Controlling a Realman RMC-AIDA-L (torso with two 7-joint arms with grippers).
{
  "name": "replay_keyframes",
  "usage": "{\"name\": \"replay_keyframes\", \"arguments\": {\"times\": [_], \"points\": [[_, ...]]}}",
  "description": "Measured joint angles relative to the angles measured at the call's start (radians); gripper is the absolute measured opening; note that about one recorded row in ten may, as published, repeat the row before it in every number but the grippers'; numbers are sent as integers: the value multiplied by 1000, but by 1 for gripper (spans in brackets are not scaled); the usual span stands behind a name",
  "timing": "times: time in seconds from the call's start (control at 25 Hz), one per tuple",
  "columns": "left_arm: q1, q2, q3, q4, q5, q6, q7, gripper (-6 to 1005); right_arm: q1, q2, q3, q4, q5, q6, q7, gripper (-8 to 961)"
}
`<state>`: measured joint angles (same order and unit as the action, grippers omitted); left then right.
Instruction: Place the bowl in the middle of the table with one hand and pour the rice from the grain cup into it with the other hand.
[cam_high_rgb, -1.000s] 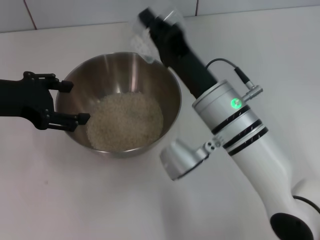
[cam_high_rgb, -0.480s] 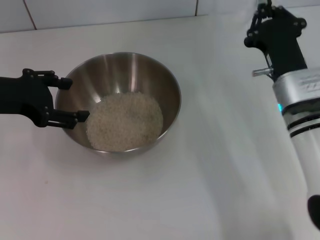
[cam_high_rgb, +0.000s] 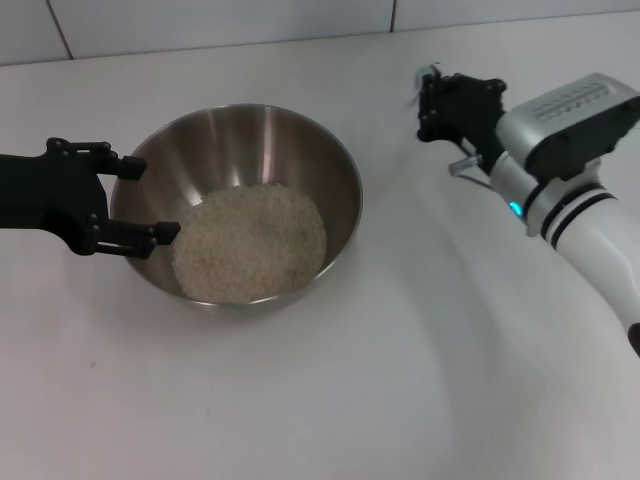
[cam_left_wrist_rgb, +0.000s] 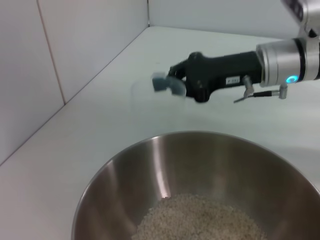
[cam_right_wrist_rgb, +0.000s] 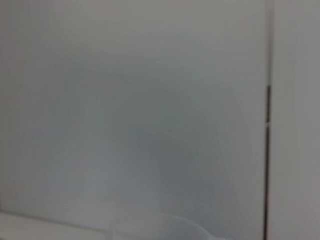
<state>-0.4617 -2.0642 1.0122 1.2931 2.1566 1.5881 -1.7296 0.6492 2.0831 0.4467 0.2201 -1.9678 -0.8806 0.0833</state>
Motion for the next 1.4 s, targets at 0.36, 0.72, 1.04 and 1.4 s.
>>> {"name": "replay_keyframes", "arguments": {"times": [0.36, 0.72, 1.04, 1.4], "points": [[0, -2, 7, -2, 0, -5, 2, 864, 15, 3, -22, 1, -57, 83, -3, 45], [0, -2, 13, -12, 0, -5, 2, 864, -40, 4, -26, 26, -59, 85, 2, 183], [5, -2, 14, -13, 0, -5, 2, 864, -187, -2, -18, 100, -60, 14, -3, 520], [14, -1, 13, -5, 0, -5, 1, 864, -369, -69, 1, 170, -91, -404, 70, 760]]}}
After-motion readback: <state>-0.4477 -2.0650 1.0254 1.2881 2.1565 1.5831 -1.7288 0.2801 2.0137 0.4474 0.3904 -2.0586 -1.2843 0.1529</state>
